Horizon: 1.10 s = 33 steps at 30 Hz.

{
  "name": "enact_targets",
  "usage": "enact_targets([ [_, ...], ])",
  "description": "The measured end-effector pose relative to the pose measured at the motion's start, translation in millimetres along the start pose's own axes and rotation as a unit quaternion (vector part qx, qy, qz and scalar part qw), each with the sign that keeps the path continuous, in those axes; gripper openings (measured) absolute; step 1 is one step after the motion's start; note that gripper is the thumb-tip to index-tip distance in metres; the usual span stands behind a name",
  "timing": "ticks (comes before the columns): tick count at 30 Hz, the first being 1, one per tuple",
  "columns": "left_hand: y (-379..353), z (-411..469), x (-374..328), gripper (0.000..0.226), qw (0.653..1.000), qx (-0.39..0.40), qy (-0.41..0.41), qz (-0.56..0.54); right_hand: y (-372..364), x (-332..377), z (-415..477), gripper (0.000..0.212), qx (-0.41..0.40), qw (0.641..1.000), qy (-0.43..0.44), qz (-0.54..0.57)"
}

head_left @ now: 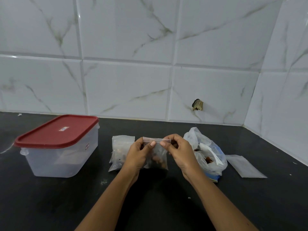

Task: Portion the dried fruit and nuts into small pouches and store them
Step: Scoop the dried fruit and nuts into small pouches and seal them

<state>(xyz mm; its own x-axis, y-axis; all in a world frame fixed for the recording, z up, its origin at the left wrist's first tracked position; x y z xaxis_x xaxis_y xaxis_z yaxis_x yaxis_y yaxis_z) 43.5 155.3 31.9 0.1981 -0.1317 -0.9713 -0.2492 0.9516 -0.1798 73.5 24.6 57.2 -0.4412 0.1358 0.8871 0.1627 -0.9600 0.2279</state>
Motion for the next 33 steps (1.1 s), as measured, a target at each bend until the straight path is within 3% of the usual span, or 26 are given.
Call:
enact_targets([
  [14,-2.8,-1.7,-6.7,0.006,0.999,0.012,-0.042,0.029,-1.4,-0.5,1.6,0.006,0.0,0.999,0.012,-0.053],
  [18,-2.8,-1.7,-6.3,0.006,0.999,0.011,-0.042,0.021,-0.6,-1.0,3.3,0.015,-0.024,0.998,0.014,-0.064],
  [23,-2.6,-2.0,-4.3,0.005,1.0,0.01,-0.015,-0.024,1.9,-5.3,2.6,0.008,-0.024,0.999,-0.015,-0.026],
  [33,-1.7,-0.8,-3.3,0.013,0.999,0.009,-0.029,0.021,-5.0,-14.0,2.8,0.004,0.003,0.999,-0.039,0.019],
])
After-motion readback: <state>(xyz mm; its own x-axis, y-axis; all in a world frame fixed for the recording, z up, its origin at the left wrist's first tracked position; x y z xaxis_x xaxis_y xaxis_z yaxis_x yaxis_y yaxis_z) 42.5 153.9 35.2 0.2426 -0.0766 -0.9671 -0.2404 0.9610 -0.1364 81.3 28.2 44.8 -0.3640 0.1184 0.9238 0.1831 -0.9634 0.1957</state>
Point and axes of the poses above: each hand's wrist, its own z-axis towards the middle knuckle, its own y-axis out of the back of the hand, x = y × z, the point moved 6 cm from there along z, towards the middle knuckle
